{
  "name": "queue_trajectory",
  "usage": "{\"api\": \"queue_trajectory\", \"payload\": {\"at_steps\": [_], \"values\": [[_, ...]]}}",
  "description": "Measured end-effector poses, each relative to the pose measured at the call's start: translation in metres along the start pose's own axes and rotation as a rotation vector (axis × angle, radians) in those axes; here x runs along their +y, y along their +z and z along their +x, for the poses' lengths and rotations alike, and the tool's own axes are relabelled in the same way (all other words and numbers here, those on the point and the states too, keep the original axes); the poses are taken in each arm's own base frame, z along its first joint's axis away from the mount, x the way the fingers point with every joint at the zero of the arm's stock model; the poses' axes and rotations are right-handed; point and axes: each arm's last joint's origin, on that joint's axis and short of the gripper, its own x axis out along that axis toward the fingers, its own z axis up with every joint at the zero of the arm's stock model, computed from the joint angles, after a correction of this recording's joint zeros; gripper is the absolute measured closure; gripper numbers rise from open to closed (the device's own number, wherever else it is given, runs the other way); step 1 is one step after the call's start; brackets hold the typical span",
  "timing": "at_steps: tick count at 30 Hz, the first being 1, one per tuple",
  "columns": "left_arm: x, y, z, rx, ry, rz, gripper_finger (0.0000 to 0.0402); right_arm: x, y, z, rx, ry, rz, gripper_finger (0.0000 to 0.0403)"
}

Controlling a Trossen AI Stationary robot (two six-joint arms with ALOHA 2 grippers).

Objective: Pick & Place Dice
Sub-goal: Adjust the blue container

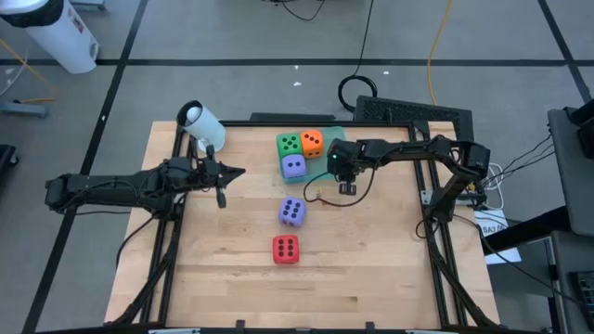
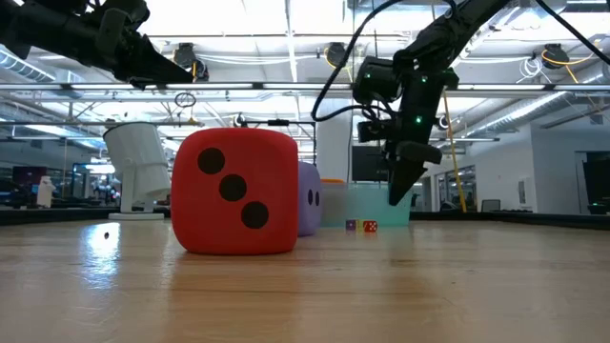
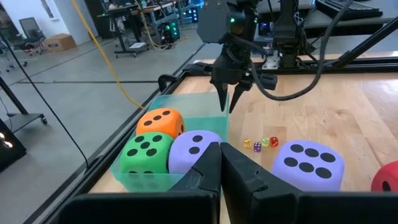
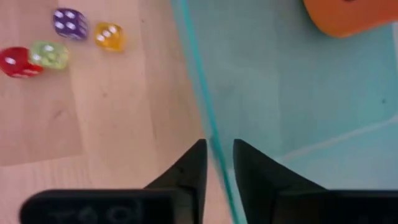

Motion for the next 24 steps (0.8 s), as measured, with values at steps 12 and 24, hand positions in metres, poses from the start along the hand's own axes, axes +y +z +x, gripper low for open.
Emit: {"api": "queue_trajectory", "payload": {"at_steps": [12, 24], "values": [[0.0, 0.0, 0.0, 0.0, 0.0, -0.005, 0.0394, 0.012, 0.009, -0.001, -0.065, 0.004, 0.036, 0.0399], [0.0, 0.0, 0.0, 0.0, 0.0, -0.007, 0.0394, 0.013, 0.01, -0.001, -0.07, 0.0, -0.016, 0.0363]]}}
